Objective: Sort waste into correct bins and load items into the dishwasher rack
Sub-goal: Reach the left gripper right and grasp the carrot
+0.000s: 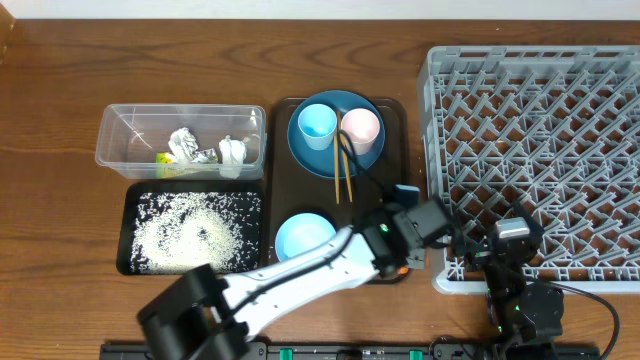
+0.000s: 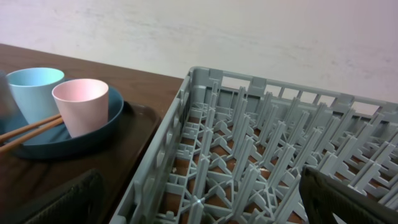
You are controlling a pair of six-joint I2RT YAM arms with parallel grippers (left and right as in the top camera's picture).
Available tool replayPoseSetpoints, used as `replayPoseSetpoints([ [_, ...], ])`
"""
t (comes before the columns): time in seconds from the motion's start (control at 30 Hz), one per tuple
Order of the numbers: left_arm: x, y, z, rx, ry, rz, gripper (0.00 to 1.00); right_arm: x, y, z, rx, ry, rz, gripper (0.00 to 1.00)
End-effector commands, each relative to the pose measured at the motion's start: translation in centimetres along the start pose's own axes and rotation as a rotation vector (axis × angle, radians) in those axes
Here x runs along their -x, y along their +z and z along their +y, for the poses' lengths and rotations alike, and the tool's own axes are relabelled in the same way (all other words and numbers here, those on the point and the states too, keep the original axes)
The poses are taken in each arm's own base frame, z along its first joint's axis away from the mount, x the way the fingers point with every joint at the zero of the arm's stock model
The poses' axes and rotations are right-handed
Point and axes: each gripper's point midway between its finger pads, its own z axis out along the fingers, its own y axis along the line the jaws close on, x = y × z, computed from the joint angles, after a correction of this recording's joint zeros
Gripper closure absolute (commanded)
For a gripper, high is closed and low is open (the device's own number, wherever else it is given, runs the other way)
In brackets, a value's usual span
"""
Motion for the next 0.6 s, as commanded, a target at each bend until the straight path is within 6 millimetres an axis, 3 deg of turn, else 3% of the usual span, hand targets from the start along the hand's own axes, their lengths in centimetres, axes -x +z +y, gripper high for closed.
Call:
replayPoseSetpoints([
  [0.0,0.0,2.0,0.4,0.053,-0.035,-0.026,0.57,-0.1,0.0,0.2,0.008,-0.007,0.004,0.01],
  [0.23,0.1,3.7,1.1,0.078,-0.113,-0.013,0.57,-0.1,0.0,0.2,0.008,-0.007,0.004,0.01],
  [0.57,-1.0,4.3,-0.2,-0.037,-0.109,0.135,0.57,-0.1,0.0,0.2,0.008,-0.007,0.004,0.01],
])
